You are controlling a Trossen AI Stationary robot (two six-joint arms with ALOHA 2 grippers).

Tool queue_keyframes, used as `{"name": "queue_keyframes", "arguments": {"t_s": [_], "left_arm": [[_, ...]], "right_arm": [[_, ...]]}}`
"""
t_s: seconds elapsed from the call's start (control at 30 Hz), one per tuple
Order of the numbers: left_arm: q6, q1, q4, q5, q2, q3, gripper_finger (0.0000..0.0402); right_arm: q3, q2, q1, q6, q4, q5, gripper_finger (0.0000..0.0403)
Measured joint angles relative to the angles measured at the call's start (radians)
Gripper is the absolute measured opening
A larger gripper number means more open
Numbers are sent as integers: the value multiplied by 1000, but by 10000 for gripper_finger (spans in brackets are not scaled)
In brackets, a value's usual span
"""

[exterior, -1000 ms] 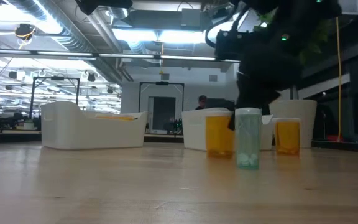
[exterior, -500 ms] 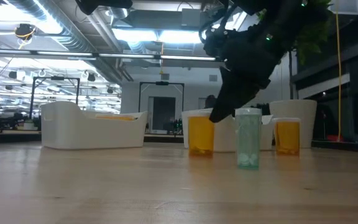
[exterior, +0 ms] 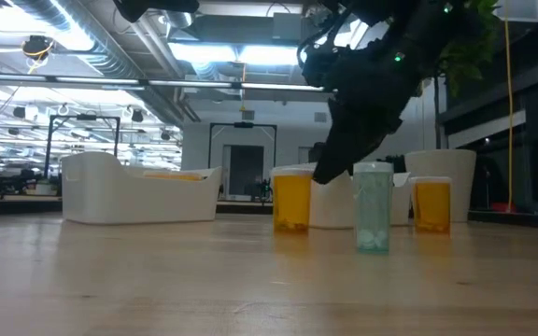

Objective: Pick and place medicine bottles into bin by pill shape (circle, oval)
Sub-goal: Put the orange capsule bottle into the left white bin

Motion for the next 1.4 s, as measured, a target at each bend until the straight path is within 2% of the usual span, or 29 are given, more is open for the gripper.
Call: {"name": "queue_keyframes", "arguments": {"t_s": [0.2,0.47,0.6,0.77,0.93,1.1,1.4], "left_arm": [[0,0,-1,0,0,0,234],[0,0,-4,0,0,-1,234],[-1,0,-1,0,0,-1,234],[-1,0,-1,0,0,-1,234],[-1,0,0,0,0,-1,234],[-1,0,0,-4,0,-1,234],[-1,0,0,-11,0,-1,234]], "right_arm": [[89,-35,0,67,-164,-7,177],[267,-49,37,169,-652,-10,177],[286,-54,38,213,-903,-104,177],[255,-82,78,330,-1097,-129,177],[167,-154,150,431,-1126,-117,177],[5,-255,190,556,-1074,-74,177],[-360,-466,150,559,-710,-92,177]]}}
